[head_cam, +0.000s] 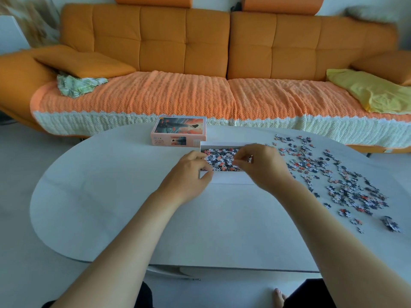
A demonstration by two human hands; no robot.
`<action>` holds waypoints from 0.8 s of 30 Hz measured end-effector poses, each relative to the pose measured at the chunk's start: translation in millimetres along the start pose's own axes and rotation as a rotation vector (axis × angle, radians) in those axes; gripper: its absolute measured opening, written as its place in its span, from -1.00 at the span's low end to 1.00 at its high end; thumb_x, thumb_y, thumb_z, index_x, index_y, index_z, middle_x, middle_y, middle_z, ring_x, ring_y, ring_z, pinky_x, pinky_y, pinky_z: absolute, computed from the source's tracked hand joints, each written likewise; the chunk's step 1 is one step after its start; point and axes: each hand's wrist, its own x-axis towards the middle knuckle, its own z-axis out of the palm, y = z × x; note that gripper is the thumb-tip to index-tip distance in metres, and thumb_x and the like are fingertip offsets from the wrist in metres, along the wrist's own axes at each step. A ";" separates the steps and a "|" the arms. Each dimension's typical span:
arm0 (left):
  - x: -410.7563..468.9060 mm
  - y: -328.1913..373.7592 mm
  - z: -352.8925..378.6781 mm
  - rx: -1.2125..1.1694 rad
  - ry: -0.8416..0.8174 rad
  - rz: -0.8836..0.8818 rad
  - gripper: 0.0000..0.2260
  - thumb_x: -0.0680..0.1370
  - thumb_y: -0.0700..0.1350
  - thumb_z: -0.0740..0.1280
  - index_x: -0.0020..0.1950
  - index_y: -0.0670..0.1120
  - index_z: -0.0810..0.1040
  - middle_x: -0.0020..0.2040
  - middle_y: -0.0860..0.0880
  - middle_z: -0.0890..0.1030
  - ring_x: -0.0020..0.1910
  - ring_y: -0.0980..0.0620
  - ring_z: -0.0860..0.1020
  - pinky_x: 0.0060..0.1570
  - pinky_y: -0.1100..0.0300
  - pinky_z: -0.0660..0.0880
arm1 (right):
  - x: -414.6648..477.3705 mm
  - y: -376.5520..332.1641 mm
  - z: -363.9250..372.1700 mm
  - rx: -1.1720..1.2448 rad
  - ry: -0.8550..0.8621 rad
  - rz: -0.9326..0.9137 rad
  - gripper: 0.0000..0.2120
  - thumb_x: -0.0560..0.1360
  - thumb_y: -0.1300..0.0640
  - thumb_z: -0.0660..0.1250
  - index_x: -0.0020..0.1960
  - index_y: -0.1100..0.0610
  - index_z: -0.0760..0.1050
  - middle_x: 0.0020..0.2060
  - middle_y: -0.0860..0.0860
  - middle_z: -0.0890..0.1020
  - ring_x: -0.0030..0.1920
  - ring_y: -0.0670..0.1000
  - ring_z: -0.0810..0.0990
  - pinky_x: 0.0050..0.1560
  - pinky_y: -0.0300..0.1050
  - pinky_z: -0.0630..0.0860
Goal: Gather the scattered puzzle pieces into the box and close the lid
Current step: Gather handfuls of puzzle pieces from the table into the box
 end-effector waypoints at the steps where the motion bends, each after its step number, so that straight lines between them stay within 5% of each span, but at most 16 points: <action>1: 0.4 1.1 -0.4 0.009 0.003 -0.005 -0.85 0.57 -0.02 0.31 -0.01 -0.03 0.64 0.34 0.05 0.43 0.33 0.10 0.37 0.17 0.27 0.28 | 1.5 4.8 -0.4 -0.074 0.024 0.002 -0.97 0.47 0.02 0.41 -0.12 -0.11 0.63 -0.17 -0.20 0.63 -0.16 -0.13 0.56 -0.19 -0.15 0.47; 5: 3.6 6.4 4.6 0.107 0.003 0.008 -0.77 0.58 0.04 0.28 0.13 -0.02 0.61 0.37 0.05 0.42 0.39 0.09 0.26 0.24 0.19 0.27 | 1.6 25.8 11.2 -0.353 -0.079 -0.021 -0.66 0.56 -0.13 0.21 0.27 -0.08 0.53 0.34 -0.01 0.44 0.33 0.09 0.35 0.32 0.10 0.33; 8: 6.5 13.1 13.3 0.219 -0.001 0.029 -0.63 0.58 0.09 0.27 0.34 -0.01 0.51 0.41 0.01 0.39 0.41 0.00 0.25 0.35 0.06 0.24 | -1.2 30.6 18.4 -0.196 -0.238 0.067 -0.50 0.61 -0.18 0.11 0.49 -0.02 0.29 0.52 0.04 0.19 0.50 0.08 0.15 0.46 0.10 0.16; 12: 10.6 31.9 26.4 0.268 0.077 0.139 -0.58 0.54 0.10 0.29 0.35 -0.04 0.49 0.39 -0.04 0.42 0.38 -0.06 0.31 0.35 -0.02 0.27 | -8.7 35.4 4.8 -0.052 -0.205 0.032 -0.51 0.60 -0.12 0.19 0.50 -0.05 0.27 0.56 0.01 0.07 0.47 0.09 0.27 0.45 0.09 0.23; 18: 4.7 86.4 55.0 0.100 0.126 0.395 -0.72 0.51 -0.05 0.29 0.20 -0.09 0.54 0.18 0.00 0.49 0.21 -0.02 0.41 0.22 0.10 0.37 | -34.7 78.6 -34.0 -0.140 -0.184 0.076 -0.54 0.59 -0.16 0.17 0.47 -0.10 0.31 0.55 -0.02 0.14 0.45 0.09 0.31 0.42 0.11 0.28; 21: -0.2 121.6 77.7 0.018 -0.051 0.419 -0.66 0.55 -0.02 0.31 0.30 -0.07 0.47 0.25 0.03 0.44 0.27 0.05 0.36 0.24 0.11 0.38 | -55.5 110.7 -51.8 -0.270 -0.169 0.099 -0.51 0.59 -0.16 0.15 0.49 -0.05 0.29 0.54 0.03 0.16 0.51 0.09 0.19 0.48 0.10 0.16; 24: 2.4 151.9 111.0 0.109 -0.323 0.356 -0.29 0.51 0.26 0.30 0.55 -0.04 0.17 0.52 0.02 0.20 0.49 0.05 0.12 0.47 0.04 0.17 | -80.5 141.4 -70.4 -0.408 -0.180 0.201 -0.44 0.59 -0.24 0.06 0.53 -0.09 0.15 0.57 0.02 0.04 0.56 0.07 -0.07 0.52 0.16 -0.08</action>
